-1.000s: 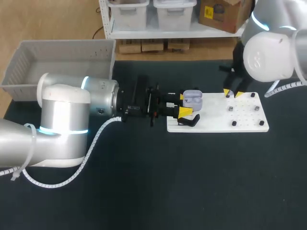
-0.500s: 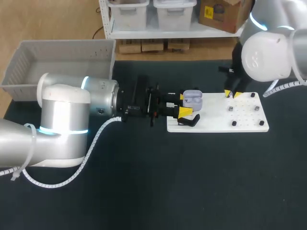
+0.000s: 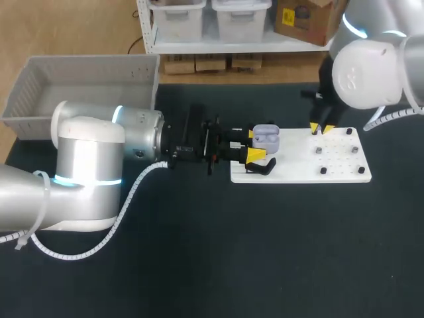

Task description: Pick up each earbud case from the left stands, insert the matching earbuds, close the lid, and place the case in the box.

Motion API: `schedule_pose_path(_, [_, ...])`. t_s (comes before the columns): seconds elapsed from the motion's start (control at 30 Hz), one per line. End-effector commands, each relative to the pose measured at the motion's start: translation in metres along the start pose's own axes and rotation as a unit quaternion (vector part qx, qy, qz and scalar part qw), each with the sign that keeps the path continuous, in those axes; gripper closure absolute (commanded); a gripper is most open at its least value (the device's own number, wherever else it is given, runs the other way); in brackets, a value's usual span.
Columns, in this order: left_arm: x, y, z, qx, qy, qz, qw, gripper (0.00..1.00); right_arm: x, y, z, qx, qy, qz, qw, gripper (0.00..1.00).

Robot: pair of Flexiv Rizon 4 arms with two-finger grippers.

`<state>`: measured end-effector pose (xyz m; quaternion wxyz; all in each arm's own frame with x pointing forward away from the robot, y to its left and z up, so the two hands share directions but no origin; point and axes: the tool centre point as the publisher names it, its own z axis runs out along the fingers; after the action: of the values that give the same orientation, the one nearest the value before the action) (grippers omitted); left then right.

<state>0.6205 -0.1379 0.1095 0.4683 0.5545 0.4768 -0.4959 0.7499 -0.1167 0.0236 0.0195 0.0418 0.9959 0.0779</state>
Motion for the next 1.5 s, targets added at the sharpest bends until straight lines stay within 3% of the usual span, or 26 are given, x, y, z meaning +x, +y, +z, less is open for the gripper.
schedule_pose_path(0.03, [0.001,-0.001,0.0,-0.003,-0.001,0.002,1.0,1.0,0.003,0.001,-0.015,0.005,0.004,0.001,1.0,1.0])
schedule_pose_path(0.3, [0.001,-0.001,0.0,-0.003,-0.001,0.002,1.0,1.0,0.008,0.001,-0.049,0.006,-0.008,-0.017,1.0,1.0])
schedule_pose_path(0.67, [0.001,-0.001,0.0,-0.003,-0.001,0.002,1.0,1.0,0.021,0.008,-0.126,-0.02,-0.019,-0.094,0.995,1.0])
schedule_pose_path(1.03, [0.001,-0.001,0.0,-0.003,-0.001,0.002,1.0,1.0,0.059,0.037,-0.19,-0.017,-0.031,-0.197,0.98,1.0])
schedule_pose_path(1.5, [0.001,-0.001,0.0,-0.003,-0.001,0.002,1.0,1.0,0.063,0.039,-0.193,-0.017,-0.032,-0.206,0.978,1.0])
